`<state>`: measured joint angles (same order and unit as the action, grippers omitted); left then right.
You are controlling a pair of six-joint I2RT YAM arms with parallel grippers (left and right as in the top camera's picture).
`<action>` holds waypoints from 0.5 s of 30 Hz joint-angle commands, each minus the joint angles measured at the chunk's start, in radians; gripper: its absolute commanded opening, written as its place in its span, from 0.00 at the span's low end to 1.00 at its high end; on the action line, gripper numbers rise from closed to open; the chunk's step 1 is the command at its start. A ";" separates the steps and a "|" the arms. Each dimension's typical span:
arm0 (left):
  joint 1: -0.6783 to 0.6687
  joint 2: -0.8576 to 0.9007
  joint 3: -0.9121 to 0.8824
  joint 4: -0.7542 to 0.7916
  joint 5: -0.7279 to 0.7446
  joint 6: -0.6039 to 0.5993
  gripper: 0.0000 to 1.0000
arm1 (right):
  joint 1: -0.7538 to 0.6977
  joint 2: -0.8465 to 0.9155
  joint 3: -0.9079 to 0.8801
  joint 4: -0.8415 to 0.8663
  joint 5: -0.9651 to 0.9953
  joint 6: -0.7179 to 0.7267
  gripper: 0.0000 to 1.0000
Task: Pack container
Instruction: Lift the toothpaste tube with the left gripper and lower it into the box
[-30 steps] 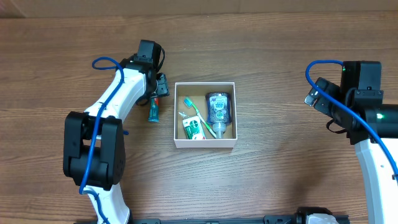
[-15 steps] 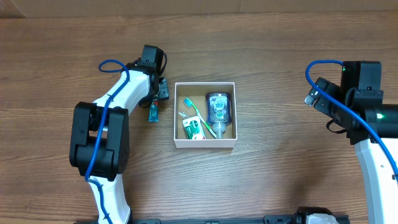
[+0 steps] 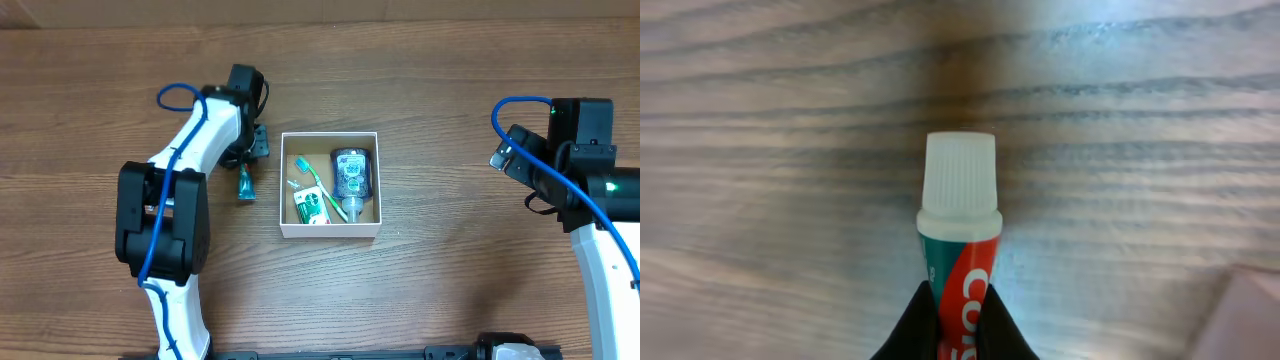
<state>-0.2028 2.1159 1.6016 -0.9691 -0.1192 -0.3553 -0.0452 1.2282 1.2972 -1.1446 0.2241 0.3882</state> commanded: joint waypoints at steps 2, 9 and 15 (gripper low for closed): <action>-0.014 -0.041 0.193 -0.134 -0.018 -0.056 0.04 | -0.003 -0.001 0.020 0.002 0.008 0.002 1.00; -0.110 -0.261 0.231 -0.223 0.011 -0.106 0.05 | -0.003 -0.001 0.020 0.002 0.008 0.002 1.00; -0.265 -0.375 0.231 -0.288 0.015 -0.162 0.07 | -0.003 -0.001 0.020 0.002 0.008 0.002 1.00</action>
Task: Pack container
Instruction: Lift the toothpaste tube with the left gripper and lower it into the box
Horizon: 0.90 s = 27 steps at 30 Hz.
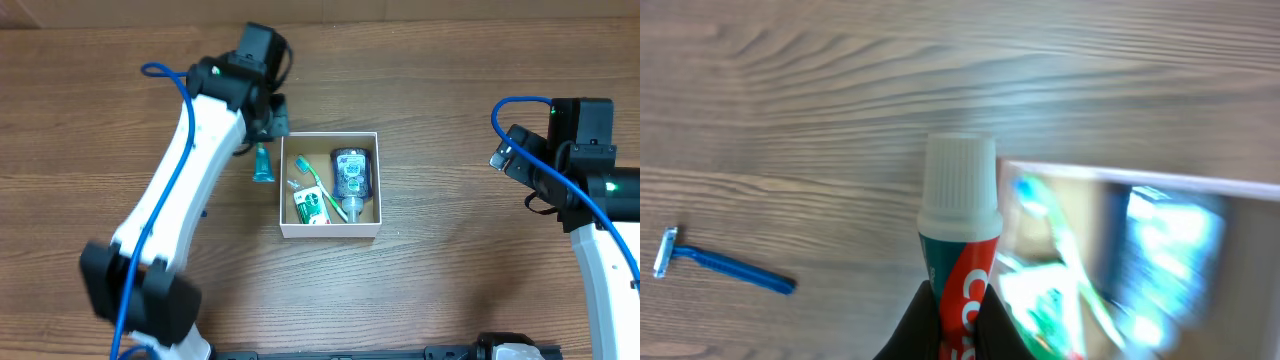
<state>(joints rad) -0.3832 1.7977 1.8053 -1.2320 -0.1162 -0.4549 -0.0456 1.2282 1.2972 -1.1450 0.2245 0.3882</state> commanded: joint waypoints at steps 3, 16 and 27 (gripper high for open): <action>-0.170 -0.054 0.000 -0.034 -0.006 -0.105 0.09 | -0.002 -0.001 0.020 0.002 0.007 0.002 1.00; -0.239 -0.035 -0.201 0.141 -0.067 -0.214 0.13 | -0.002 -0.001 0.020 0.002 0.007 0.002 1.00; -0.238 -0.035 -0.253 0.232 -0.071 -0.212 0.31 | -0.002 -0.001 0.020 0.002 0.007 0.002 1.00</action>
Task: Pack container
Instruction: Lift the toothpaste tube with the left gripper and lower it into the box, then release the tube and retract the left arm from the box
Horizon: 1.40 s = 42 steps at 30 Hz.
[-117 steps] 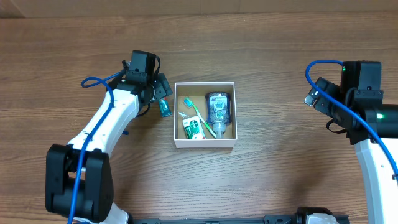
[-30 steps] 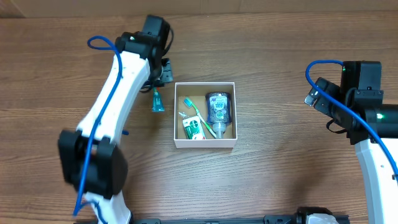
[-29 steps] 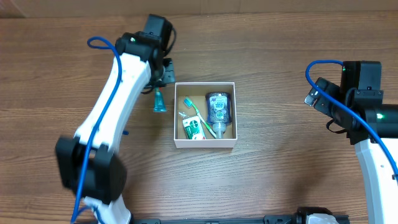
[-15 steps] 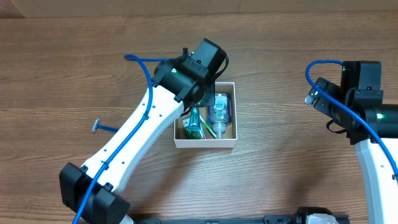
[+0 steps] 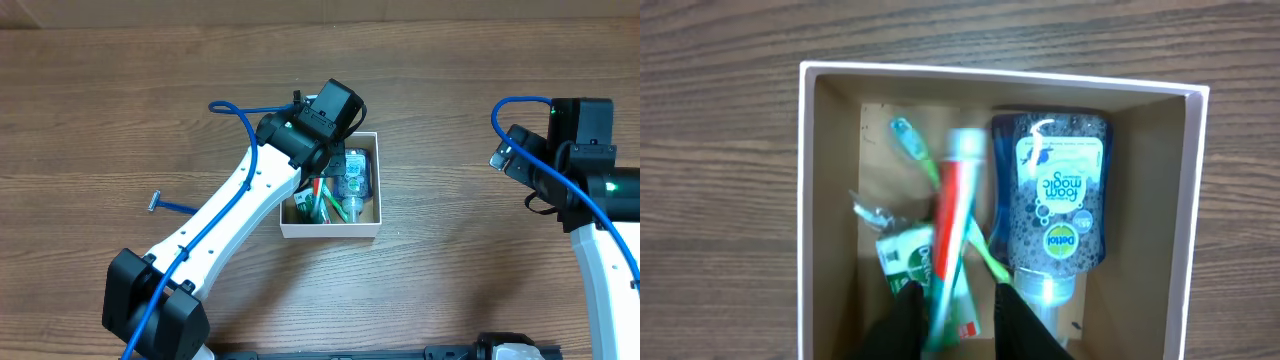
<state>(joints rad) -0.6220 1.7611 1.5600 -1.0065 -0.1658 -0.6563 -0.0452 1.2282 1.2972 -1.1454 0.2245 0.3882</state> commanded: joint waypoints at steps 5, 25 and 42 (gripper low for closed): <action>0.047 -0.022 0.021 -0.072 -0.028 -0.011 0.42 | -0.003 -0.001 0.020 0.003 0.007 0.002 1.00; 0.535 -0.187 -0.006 -0.483 -0.111 -0.326 0.50 | -0.003 -0.001 0.020 0.003 0.007 0.002 1.00; 0.651 -0.187 -0.462 -0.117 -0.181 -0.449 0.54 | -0.003 -0.001 0.020 0.003 0.007 0.002 1.00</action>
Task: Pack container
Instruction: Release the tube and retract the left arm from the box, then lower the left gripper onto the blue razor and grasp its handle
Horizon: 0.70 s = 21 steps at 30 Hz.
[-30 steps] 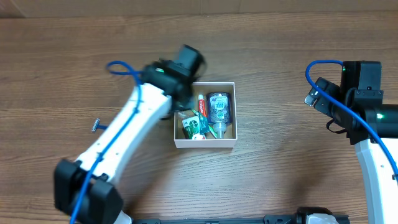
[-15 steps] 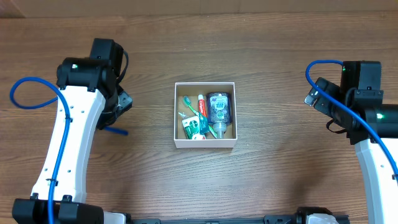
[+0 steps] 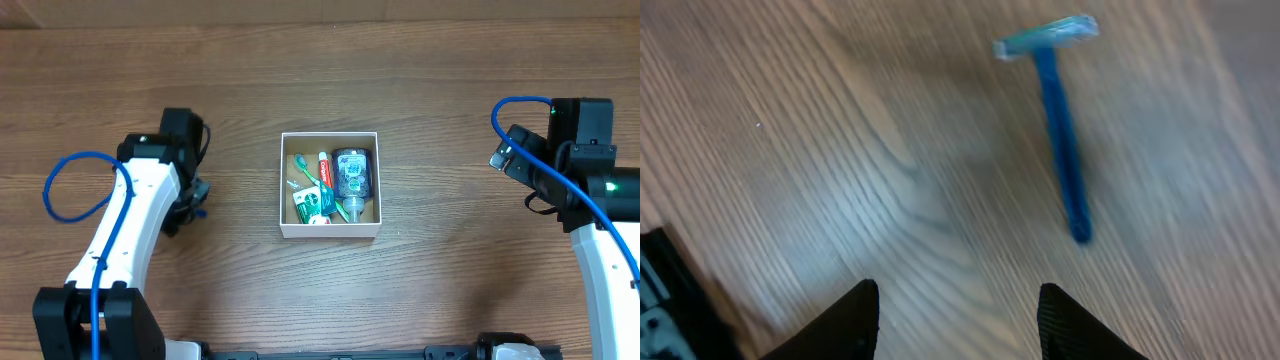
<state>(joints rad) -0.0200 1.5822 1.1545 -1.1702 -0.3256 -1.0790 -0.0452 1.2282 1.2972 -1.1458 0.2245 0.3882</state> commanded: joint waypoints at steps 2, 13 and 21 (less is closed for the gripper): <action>0.071 -0.008 -0.103 0.110 -0.022 0.003 0.59 | -0.003 -0.001 0.020 0.003 0.007 0.002 1.00; 0.094 -0.006 -0.266 0.463 0.113 0.197 0.80 | -0.003 -0.001 0.020 0.003 0.007 0.002 1.00; 0.094 0.000 -0.269 0.488 0.136 0.071 0.83 | -0.003 -0.001 0.020 0.003 0.007 0.002 1.00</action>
<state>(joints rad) 0.0673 1.5818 0.8997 -0.6865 -0.2089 -0.9401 -0.0452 1.2282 1.2972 -1.1454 0.2241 0.3882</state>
